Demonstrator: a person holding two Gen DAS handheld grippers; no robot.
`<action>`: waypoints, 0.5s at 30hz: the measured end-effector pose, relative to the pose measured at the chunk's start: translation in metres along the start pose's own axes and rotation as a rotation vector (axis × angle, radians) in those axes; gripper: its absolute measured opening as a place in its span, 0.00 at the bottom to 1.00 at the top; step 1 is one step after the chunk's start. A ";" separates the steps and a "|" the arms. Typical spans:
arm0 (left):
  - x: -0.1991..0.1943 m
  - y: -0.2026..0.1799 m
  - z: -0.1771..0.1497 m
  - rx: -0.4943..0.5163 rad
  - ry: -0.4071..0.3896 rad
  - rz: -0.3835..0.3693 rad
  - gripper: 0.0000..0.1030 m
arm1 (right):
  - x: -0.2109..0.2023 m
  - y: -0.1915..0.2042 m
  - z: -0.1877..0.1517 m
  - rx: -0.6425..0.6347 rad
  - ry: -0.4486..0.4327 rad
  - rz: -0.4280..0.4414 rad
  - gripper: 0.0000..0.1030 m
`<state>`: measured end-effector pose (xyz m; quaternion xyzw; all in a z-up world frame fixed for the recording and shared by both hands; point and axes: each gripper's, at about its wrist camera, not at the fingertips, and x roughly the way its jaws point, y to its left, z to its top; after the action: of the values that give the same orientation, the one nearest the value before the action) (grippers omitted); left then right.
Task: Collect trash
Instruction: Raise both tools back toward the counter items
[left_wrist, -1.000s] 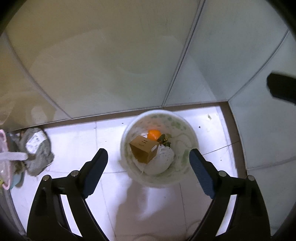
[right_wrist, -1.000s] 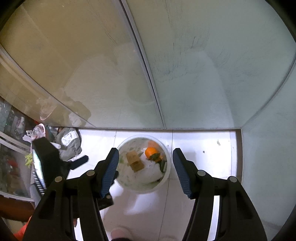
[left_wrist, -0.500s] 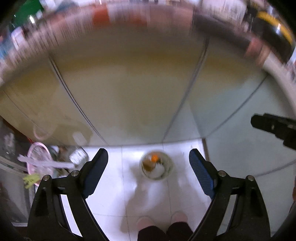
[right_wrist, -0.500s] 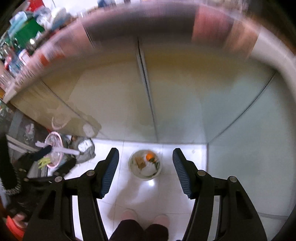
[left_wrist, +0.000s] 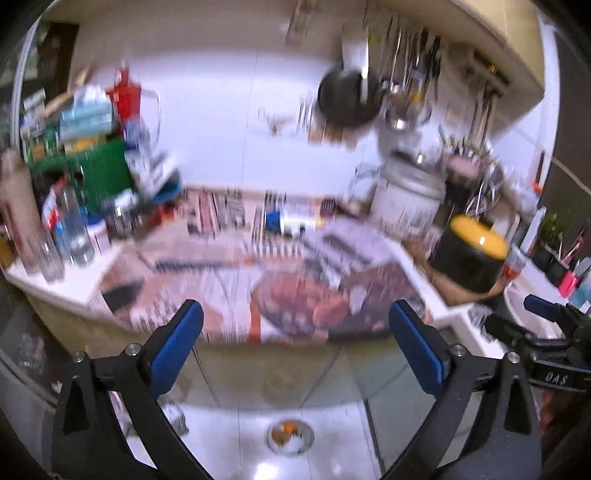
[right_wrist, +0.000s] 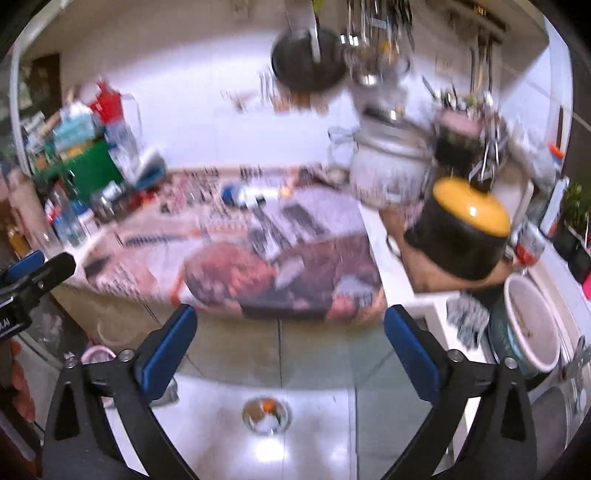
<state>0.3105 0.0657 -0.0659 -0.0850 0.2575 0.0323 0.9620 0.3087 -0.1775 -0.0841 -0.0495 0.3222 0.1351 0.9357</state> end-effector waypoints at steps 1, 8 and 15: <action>-0.004 0.003 0.005 0.002 -0.013 -0.002 0.99 | -0.002 0.004 0.005 -0.003 -0.029 0.003 1.00; -0.009 0.003 0.034 0.042 -0.056 -0.045 0.99 | -0.007 0.013 0.033 0.000 -0.109 0.009 1.00; 0.040 0.000 0.056 0.024 -0.039 -0.007 0.99 | 0.018 0.000 0.065 -0.005 -0.174 0.005 1.00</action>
<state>0.3730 0.0761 -0.0384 -0.0737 0.2389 0.0273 0.9679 0.3606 -0.1616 -0.0441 -0.0393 0.2395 0.1421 0.9596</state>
